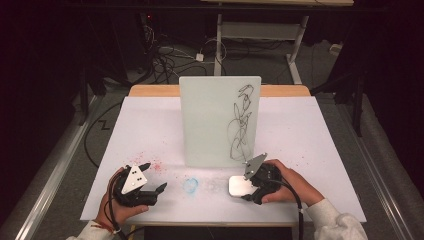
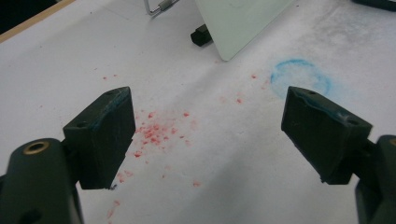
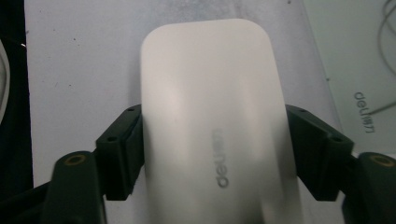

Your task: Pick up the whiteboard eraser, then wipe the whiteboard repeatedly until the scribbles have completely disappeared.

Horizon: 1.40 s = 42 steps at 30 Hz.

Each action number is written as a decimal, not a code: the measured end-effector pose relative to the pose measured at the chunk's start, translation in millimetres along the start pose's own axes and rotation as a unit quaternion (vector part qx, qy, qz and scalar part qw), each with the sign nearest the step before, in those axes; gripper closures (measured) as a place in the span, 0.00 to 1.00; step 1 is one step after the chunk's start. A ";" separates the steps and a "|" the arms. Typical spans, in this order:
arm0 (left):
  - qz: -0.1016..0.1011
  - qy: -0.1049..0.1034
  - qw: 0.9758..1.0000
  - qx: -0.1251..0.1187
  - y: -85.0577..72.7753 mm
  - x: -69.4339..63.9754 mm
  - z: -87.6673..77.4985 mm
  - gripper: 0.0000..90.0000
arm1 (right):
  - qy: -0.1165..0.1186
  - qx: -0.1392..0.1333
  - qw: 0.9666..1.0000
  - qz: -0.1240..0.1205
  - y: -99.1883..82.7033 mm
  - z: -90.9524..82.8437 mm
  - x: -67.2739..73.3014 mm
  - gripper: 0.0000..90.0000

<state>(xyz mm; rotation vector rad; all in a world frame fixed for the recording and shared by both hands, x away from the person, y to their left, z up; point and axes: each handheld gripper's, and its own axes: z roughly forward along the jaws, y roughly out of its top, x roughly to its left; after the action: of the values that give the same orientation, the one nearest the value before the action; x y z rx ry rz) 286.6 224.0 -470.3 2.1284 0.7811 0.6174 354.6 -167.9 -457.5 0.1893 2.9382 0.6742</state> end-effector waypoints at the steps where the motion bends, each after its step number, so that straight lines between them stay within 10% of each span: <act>1: -0.001 0.000 1.000 0.001 -0.1 0.2 0.2 0.19 | -0.007 -0.009 1.000 0.004 -1.9 -2.6 0.7 0.33; 19: -0.001 -0.003 1.000 0.005 -0.1 4.0 5.0 0.19 | -0.068 -0.085 0.993 0.035 -7.6 -32.5 6.8 0.33; 42: -0.001 -0.001 1.000 0.011 -1.6 4.7 6.1 0.20 | -0.166 -0.174 0.968 0.078 -9.6 -64.6 10.2 0.34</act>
<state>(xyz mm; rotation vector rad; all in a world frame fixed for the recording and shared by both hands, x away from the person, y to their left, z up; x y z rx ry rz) 293.2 225.1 -474.4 2.1485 0.7926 0.6068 334.2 -202.5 -404.9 0.4507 2.4584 1.0516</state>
